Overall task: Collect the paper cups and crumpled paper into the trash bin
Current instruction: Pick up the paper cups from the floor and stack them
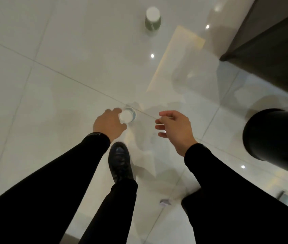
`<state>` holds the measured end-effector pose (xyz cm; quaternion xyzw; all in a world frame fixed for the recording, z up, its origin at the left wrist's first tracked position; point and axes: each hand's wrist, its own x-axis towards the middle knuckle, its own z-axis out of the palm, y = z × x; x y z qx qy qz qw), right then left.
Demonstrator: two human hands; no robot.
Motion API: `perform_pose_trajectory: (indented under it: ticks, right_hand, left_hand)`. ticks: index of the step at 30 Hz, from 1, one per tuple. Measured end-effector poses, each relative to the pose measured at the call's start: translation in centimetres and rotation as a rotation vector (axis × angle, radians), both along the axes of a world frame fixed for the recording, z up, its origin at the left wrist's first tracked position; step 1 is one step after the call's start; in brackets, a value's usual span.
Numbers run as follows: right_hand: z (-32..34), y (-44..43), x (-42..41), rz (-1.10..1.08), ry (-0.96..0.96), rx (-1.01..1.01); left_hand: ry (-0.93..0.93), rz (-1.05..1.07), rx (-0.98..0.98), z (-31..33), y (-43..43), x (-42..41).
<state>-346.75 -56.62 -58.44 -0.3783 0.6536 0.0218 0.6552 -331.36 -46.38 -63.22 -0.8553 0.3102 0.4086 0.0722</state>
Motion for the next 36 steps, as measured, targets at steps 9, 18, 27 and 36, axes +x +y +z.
perform_pose_trajectory:
  ticks: [9,18,27,36]
  right_hand:
    - [-8.6,2.0,-1.4,0.037,0.078,0.036]
    - [-1.7,-0.2,2.3,-0.045,0.048,0.039]
    - [9.1,-9.3,8.1,-0.152,-0.050,0.093]
    - [6.1,-14.2,10.7,-0.173,-0.273,0.327]
  left_hand:
    - [0.027,-0.202,-0.032,-11.8,1.0,-1.1]
    - [-0.024,-0.122,-0.296,0.2,-4.0,2.0]
    - [-0.006,-0.308,-0.508,13.1,-15.3,7.7]
    - [0.183,-0.483,-0.608,10.3,-19.3,8.1]
